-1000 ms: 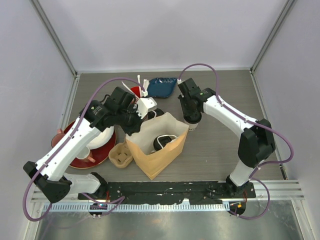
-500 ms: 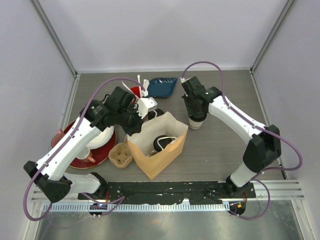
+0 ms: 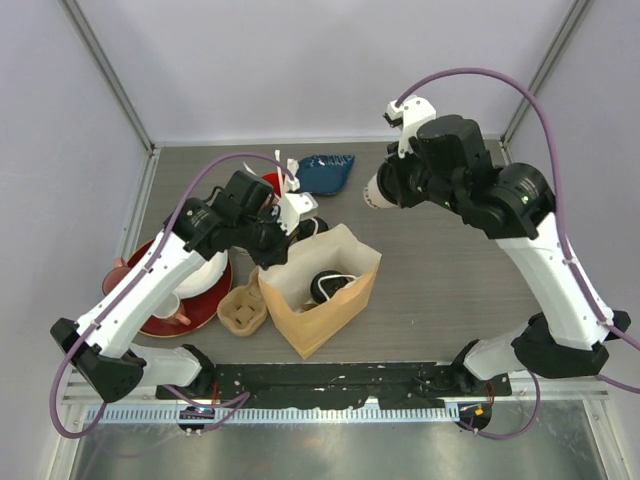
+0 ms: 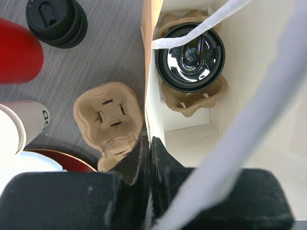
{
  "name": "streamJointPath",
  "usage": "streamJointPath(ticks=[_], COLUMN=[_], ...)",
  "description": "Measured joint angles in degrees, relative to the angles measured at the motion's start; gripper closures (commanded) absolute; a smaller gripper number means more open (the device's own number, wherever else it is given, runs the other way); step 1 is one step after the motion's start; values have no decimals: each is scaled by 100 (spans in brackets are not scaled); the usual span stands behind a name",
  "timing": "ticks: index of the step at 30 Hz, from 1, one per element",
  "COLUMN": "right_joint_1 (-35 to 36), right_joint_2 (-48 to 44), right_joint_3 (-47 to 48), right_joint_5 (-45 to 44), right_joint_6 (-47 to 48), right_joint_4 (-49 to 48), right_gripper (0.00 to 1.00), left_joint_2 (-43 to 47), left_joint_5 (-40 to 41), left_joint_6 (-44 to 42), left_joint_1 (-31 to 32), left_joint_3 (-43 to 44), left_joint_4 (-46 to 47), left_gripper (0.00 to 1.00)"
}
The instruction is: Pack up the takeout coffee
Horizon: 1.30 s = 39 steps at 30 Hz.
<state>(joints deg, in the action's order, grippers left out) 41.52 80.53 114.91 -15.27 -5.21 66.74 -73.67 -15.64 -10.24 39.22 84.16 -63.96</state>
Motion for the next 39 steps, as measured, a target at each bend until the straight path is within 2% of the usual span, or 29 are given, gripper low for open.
streamJointPath(ticks=[3, 7, 11, 14, 20, 26, 28, 31, 33, 35, 39], right_joint_1=[494, 833, 1040, 1134, 1215, 1515, 1700, 2044, 2258, 2413, 2625], right_joint_2=[157, 210, 240, 247, 94, 0, 15, 92, 205, 380, 918], right_joint_3=[957, 1460, 1467, 1423, 1128, 789, 743, 732, 743, 782, 1049], right_joint_5=[122, 520, 973, 1325, 1932, 2223, 2232, 2234, 2210, 2194, 2186], right_joint_6=[59, 131, 216, 260, 363, 398, 457, 568, 658, 752, 984], right_joint_4=[407, 715, 929, 960, 960, 953, 935, 846, 787, 774, 778], right_gripper=[99, 99, 99, 99, 99, 99, 99, 99, 99, 99, 99], left_joint_2=[0, 0, 0, 0, 2, 103, 197, 319, 372, 407, 485], left_joint_5=[4, 4, 13, 26, 76, 120, 109, 101, 101, 109, 105], left_joint_6=[-4, -17, -31, -46, -68, -96, -122, -205, -232, -238, -219], left_joint_1=[0, 0, 0, 0, 0, 0, 0, 0, 0, 0, -37], left_joint_3=[2, 11, 24, 26, 83, 289, 315, 317, 315, 295, 162], left_joint_4=[4, -2, -7, -7, -61, -269, -380, -570, -688, -756, -778], left_gripper=[100, 96, 87, 76, 69, 54, 52, 52, 56, 67, 80])
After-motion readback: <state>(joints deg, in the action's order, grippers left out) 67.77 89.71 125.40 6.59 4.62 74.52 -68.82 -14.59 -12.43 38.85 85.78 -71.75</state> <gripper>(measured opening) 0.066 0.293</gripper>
